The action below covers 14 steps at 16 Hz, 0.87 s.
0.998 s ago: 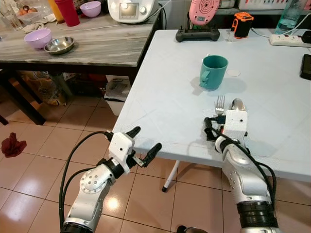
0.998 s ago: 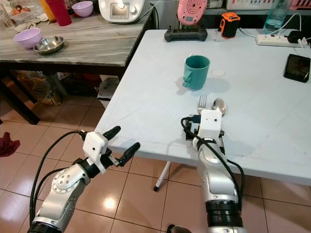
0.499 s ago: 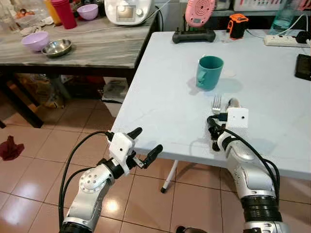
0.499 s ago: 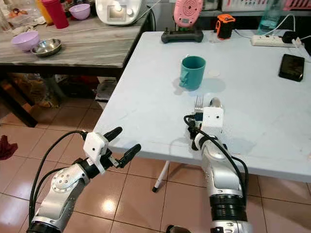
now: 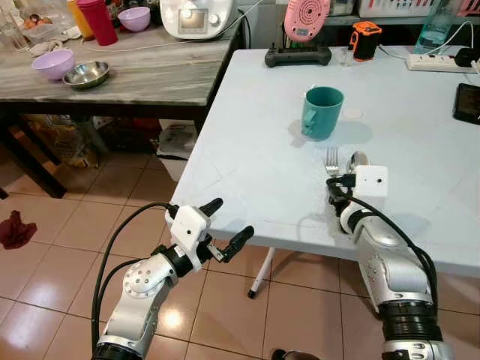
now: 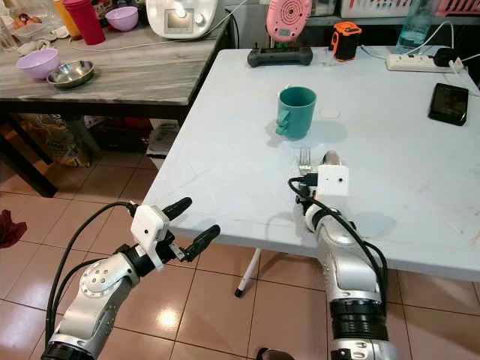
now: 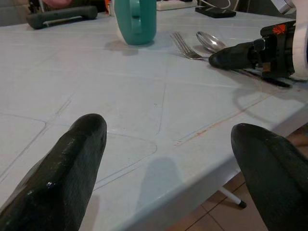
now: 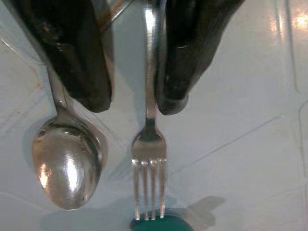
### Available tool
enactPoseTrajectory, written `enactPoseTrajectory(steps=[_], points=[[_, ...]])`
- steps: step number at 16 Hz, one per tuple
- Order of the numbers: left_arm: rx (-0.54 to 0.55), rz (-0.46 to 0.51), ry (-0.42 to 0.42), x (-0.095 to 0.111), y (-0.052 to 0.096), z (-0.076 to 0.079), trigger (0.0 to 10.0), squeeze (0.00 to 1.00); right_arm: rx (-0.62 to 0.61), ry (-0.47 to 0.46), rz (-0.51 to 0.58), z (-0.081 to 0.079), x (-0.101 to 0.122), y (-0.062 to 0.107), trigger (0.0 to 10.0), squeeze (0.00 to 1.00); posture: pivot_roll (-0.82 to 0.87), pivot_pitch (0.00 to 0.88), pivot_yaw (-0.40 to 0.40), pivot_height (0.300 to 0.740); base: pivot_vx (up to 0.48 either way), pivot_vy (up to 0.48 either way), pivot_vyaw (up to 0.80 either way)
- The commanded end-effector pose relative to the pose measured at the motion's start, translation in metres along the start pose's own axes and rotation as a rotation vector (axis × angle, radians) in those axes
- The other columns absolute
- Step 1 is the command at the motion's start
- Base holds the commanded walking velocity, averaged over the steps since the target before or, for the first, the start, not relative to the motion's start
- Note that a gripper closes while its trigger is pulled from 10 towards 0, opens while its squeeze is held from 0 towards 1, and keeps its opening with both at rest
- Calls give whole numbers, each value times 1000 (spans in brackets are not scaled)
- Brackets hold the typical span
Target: Setting the table
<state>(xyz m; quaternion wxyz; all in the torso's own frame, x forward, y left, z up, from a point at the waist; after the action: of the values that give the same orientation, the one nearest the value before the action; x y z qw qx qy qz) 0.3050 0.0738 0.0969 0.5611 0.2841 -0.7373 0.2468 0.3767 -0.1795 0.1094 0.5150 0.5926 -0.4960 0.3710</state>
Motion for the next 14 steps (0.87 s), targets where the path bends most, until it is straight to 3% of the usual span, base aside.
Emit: enactPoseTrajectory(steps=[1,10,14], points=[[-14,-19,-2,-3,4,1,10000,0,0,-30,-144,0,-38,2,0,0,-237,123,98,740,0,0,0],[-32,-13,-5,-2,3,4,10000,0,-9,-70,-159,-1,-46,3,0,0,-242,119,99,740,0,0,0],[36,-23,-28,-1,2,-5,10000,0,-7,-110,-91,-4,-33,1,0,0,-243,111,96,740,0,0,0]])
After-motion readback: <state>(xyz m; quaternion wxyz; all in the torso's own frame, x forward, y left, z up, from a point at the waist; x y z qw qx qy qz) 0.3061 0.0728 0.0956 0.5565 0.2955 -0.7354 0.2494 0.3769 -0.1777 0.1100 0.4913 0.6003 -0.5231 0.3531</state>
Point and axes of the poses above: a point about 5 cm out from each wrist's last joint towards the gripper, its own y axis pointing back from the gripper into the wrist, its own x axis along the axis of the wrist's last joint, z = x × y, the point moved 5 cm from there along -y, pointing out of the wrist towards the gripper, and after that the axes turned 11 degrees about -y, right-handed, at the moved point
